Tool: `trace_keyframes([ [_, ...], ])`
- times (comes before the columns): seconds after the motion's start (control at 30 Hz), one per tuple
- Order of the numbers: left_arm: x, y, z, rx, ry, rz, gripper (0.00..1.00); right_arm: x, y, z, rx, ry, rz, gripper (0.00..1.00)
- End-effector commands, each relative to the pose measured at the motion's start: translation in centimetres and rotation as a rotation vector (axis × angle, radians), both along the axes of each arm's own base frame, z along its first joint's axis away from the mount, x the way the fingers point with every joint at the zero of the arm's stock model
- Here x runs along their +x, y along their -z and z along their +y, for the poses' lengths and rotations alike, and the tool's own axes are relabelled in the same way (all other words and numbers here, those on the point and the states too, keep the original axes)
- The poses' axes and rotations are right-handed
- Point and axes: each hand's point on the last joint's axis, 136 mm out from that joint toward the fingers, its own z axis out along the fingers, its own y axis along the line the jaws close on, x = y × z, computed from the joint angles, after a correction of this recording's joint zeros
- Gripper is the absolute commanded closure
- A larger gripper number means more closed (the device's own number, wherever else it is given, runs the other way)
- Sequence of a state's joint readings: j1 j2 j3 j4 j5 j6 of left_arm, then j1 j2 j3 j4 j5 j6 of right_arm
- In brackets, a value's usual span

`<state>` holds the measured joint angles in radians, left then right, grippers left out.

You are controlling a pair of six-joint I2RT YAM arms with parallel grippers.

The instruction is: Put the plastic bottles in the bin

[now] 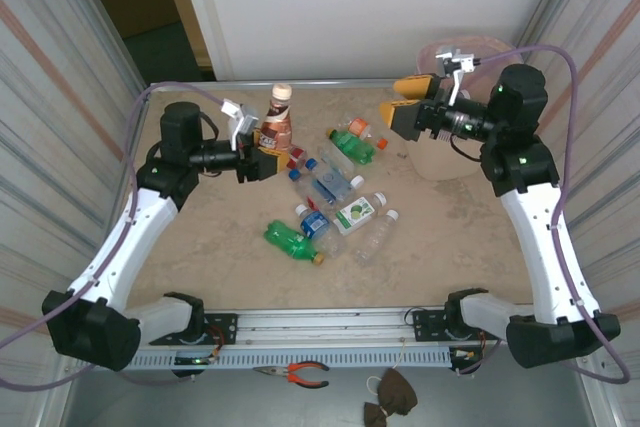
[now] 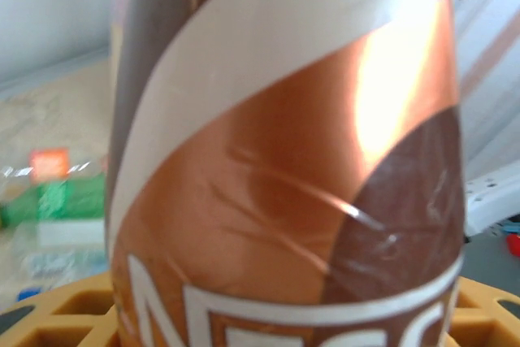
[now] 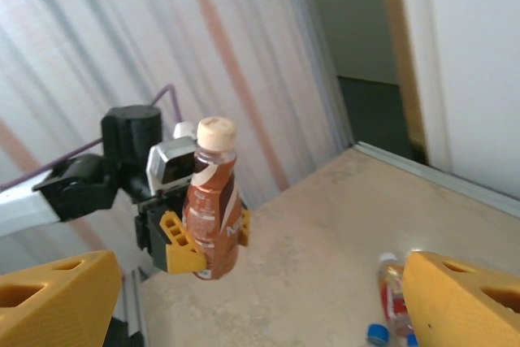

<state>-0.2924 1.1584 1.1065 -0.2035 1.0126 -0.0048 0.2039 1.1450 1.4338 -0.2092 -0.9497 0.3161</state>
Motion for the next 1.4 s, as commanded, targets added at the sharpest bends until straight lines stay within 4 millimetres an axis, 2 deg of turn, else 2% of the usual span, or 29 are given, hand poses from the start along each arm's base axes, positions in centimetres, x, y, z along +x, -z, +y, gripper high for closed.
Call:
trace_keyframes([
  [0.0, -3.2, -4.5, -1.6, -0.092, 0.136, -0.123, 0.47, -2.2, -1.4, 1.9, 0.004, -0.101, -0.107, 0.11],
  [0.13, -5.4, -6.6, -3.1, -0.121, 0.219, -0.185, 0.47, -3.7, -2.1, 4.0, 0.016, -0.181, -0.132, 0.11],
  [0.3, -7.4, -8.2, -4.8, -0.147, 0.298, -0.233, 0.47, -6.3, -2.8, 6.6, 0.035, -0.3, -0.179, 0.11],
  [0.43, -8.2, -8.7, -5.7, -0.155, 0.332, -0.246, 0.47, -7.6, -3.0, 8.2, 0.041, -0.357, -0.199, 0.11],
  [0.6, -8.7, -8.8, -6.6, -0.156, 0.366, -0.249, 0.46, -8.1, -3.5, 9.6, 0.049, -0.391, -0.208, 0.15],
  [0.87, -8.9, -8.6, -7.1, -0.153, 0.38, -0.245, 0.47, -9.0, -4.3, 10.5, 0.06, -0.428, -0.242, 0.27],
  [1.37, -9.1, -8.2, -7.5, -0.149, 0.399, -0.234, 0.46, -8.3, -4.8, 10.7, 0.064, -0.379, -0.266, 0.43],
])
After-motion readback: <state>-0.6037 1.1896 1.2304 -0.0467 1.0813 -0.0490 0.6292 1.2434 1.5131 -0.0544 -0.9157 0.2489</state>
